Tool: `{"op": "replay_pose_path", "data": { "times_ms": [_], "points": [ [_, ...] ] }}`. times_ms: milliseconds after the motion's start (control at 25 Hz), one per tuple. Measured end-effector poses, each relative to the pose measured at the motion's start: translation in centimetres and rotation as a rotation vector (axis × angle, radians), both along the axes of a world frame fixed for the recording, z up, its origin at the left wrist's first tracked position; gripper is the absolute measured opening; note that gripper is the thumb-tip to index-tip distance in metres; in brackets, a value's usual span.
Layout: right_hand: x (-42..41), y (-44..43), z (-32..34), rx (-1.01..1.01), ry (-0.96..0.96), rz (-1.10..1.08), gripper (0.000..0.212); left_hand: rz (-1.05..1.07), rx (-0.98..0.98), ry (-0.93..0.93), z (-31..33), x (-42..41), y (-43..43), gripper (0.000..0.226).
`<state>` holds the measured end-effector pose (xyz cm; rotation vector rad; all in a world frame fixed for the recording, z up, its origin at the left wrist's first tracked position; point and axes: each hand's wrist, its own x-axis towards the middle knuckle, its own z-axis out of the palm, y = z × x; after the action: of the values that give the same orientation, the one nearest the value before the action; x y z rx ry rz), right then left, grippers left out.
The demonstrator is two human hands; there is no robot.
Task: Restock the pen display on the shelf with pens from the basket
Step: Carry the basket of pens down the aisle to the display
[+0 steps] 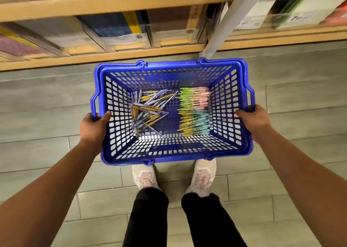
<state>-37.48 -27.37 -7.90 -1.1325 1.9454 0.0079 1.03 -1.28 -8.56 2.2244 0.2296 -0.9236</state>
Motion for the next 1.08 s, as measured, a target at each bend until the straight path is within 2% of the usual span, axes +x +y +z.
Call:
{"op": "replay_pose_path", "data": {
  "times_ms": [200, 320, 440, 560, 840, 960, 1080],
  "points": [
    [-0.4, 0.9, 9.0, -0.054, -0.036, -0.006, 0.025, -0.083, -0.009, -0.056, 9.2, 1.1, -0.2, 0.024],
    [-0.4, 1.9, 17.1, -0.111, -0.016, 0.028, 0.028, -0.124, -0.069, -0.076, 17.3, 1.5, 0.3, 0.021],
    [-0.5, 3.6, 27.3, -0.162, -0.033, 0.027, 0.024, -0.122, -0.122, -0.099, 26.9, 1.6, 1.4, 0.019],
    [-0.6, 5.8, 37.5, -0.237, -0.043, 0.018, 0.027, -0.135, -0.170, -0.117, 36.6, 2.0, 2.9, 0.019],
    [-2.1, 12.1, 55.7, -0.357, -0.135, -0.101, 0.018, -0.279, -0.253, -0.187, 55.1, 3.4, 4.5, 0.019],
    [-2.8, 14.5, 61.7, -0.384, -0.174, -0.161, 0.023, -0.321, -0.329, -0.191, 61.2, 3.5, 4.9, 0.022],
    [-4.6, 16.9, 65.8, -0.419, -0.221, -0.271, 0.016, -0.376, -0.399, -0.157, 64.5, 3.3, 4.3, 0.024]
  ]
}}
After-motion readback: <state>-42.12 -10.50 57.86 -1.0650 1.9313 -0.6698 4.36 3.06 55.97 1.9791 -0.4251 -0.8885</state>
